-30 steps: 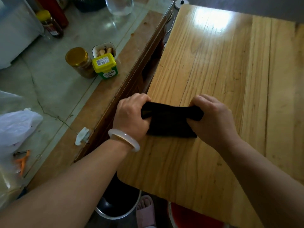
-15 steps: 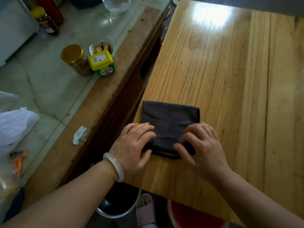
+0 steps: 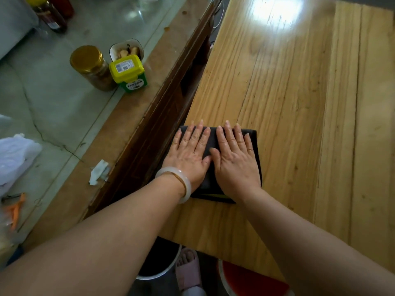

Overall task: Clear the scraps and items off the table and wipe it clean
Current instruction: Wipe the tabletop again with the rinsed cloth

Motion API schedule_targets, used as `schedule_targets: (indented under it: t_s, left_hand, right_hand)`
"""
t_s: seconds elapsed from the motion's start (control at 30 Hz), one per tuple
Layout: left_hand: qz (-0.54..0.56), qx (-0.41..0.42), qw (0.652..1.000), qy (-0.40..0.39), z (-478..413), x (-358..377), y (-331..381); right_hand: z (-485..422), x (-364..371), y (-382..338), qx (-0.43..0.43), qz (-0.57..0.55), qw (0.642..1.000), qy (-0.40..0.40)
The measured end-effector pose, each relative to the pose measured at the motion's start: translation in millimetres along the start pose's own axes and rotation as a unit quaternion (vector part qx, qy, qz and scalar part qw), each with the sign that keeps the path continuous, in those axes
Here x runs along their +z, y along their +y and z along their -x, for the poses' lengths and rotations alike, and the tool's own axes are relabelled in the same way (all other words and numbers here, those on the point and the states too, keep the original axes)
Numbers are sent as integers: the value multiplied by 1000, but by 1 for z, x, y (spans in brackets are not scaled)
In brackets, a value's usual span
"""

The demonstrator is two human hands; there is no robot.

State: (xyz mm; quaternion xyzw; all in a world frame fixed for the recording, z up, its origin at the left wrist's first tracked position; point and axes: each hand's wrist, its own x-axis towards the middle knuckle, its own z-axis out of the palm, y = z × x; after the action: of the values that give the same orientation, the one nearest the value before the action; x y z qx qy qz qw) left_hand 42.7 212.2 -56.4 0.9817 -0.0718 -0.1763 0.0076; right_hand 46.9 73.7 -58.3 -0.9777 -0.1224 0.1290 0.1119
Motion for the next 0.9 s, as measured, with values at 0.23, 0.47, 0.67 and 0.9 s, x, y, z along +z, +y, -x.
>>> schedule_targets:
  t_s: [0.23, 0.47, 0.67, 0.9]
  left_hand:
    - [16, -50, 998, 30, -2, 1, -23]
    - [94, -112, 986, 77, 64, 29, -10]
    - [162, -136, 971, 109, 108, 50, 11]
    - [133, -161, 971, 121, 128, 61, 42]
  right_hand:
    - [-31, -1, -14, -72, 38, 997, -13]
    - [7, 10, -26, -163, 54, 985, -19]
    - [49, 20, -25, -193, 30, 981, 24]
    - [78, 19, -6, -207, 35, 978, 6]
